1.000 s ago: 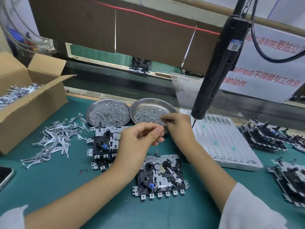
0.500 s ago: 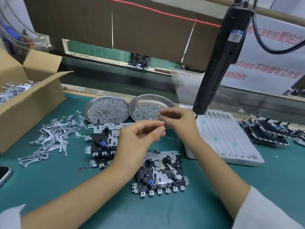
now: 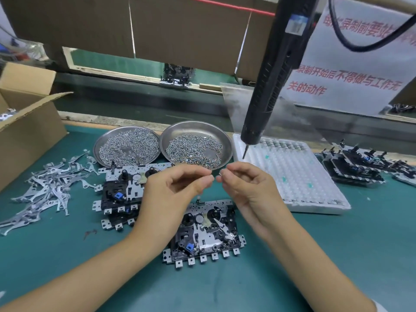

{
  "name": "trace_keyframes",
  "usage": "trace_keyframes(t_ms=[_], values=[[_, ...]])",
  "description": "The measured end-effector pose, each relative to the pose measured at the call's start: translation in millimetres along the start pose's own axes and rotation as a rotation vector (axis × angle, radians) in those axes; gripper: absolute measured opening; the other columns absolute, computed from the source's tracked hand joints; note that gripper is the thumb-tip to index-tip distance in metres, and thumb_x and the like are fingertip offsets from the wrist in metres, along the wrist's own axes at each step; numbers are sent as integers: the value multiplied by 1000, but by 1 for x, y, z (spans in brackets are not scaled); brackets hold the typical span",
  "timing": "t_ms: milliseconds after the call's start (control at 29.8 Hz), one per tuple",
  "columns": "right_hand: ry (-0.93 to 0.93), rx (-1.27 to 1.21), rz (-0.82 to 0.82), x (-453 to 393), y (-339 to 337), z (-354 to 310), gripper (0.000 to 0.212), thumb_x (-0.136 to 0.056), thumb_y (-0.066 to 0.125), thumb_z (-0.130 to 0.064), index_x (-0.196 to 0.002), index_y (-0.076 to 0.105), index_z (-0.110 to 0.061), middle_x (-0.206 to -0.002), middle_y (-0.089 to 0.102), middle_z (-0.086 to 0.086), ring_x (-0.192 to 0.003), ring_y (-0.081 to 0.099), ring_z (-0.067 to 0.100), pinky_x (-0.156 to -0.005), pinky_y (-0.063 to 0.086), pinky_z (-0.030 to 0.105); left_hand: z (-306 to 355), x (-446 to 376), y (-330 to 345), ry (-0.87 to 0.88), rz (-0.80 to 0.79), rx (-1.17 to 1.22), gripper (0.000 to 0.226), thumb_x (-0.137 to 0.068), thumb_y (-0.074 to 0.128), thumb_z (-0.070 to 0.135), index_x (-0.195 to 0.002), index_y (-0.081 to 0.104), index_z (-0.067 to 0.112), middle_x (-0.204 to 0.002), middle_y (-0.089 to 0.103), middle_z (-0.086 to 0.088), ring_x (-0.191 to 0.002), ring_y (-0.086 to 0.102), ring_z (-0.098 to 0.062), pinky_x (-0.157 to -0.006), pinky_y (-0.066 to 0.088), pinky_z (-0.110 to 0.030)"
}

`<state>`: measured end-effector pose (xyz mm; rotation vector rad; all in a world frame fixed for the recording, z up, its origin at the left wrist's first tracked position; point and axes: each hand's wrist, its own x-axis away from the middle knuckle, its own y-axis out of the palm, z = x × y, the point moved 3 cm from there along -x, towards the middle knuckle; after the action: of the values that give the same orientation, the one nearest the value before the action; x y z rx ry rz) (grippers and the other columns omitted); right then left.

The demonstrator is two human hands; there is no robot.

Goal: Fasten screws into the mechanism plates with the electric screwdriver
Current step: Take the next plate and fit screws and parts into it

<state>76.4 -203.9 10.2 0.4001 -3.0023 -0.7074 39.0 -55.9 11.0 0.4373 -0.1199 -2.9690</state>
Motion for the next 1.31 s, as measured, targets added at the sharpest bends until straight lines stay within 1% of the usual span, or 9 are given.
trace_keyframes(t_ms=[168, 336, 503, 671, 772, 872, 1007, 1141, 1309], values=[[39, -94, -24, 4, 5, 3, 14, -63, 70, -2, -70, 76, -12, -67, 70, 5, -62, 68, 11, -60, 53, 16, -1, 0, 3, -7, 3, 0, 13, -62, 75, 24, -76, 76, 24, -78, 74, 1, -73, 69, -13, -67, 56, -19], [74, -109, -45, 6, 6, 3, 13, -62, 70, -3, -70, 76, -11, -68, 70, 7, -61, 67, 12, -60, 53, 17, 0, 2, 5, -19, -3, 29, 18, -60, 75, 25, -78, 77, 26, -74, 74, 3, -66, 68, -6, -54, 48, -9], [82, -108, -54, 6, 6, 5, 14, -64, 69, -2, -71, 76, -12, -68, 71, 6, -61, 67, 11, -61, 53, 17, -2, 2, 5, -11, -11, 46, 23, -57, 75, 28, -81, 77, 26, -79, 74, 3, -71, 69, -7, -66, 52, -15], [113, -110, -71, 6, 7, 5, 14, -66, 69, -2, -72, 76, -12, -69, 70, 5, -59, 66, 10, -62, 53, 16, -2, 2, 4, 8, -21, 13, 20, -58, 76, 33, -77, 77, 31, -79, 74, 3, -70, 68, -8, -64, 53, -16], [118, -130, -75, 6, 7, 4, 14, -66, 68, -2, -71, 76, -12, -68, 70, 5, -59, 66, 10, -62, 53, 16, -1, 3, 5, 18, -12, -10, 19, -58, 76, 35, -77, 76, 32, -78, 74, 4, -69, 68, -7, -60, 51, -12], [131, -166, -71, 7, 7, 4, 14, -66, 67, -2, -70, 76, -12, -68, 70, 4, -61, 66, 9, -62, 53, 16, 0, 3, 5, 26, -10, -17, 21, -57, 76, 35, -78, 77, 31, -79, 74, 4, -72, 68, -8, -67, 53, -17], [144, -200, -62, 8, 8, 4, 13, -66, 67, -2, -69, 76, -11, -68, 70, 4, -63, 67, 9, -62, 53, 16, 3, 3, 6, 27, 3, -9, 22, -57, 75, 33, -78, 77, 30, -74, 73, 5, -64, 66, -5, -54, 47, -9], [153, -197, -60, 8, 8, 4, 13, -66, 66, -2, -68, 76, -11, -67, 70, 3, -63, 67, 8, -62, 53, 15, 3, 3, 6, 31, 0, -27, 23, -58, 76, 32, -81, 77, 28, -76, 74, 3, -64, 67, -8, -63, 52, -16], [171, -186, -49, 8, 8, 5, 13, -65, 67, -3, -68, 76, -12, -67, 70, 4, -63, 67, 9, -62, 53, 15, 3, 4, 4, 70, -5, -83, 20, -61, 76, 33, -81, 76, 30, -81, 74, 4, -75, 69, -10, -72, 55, -20]])
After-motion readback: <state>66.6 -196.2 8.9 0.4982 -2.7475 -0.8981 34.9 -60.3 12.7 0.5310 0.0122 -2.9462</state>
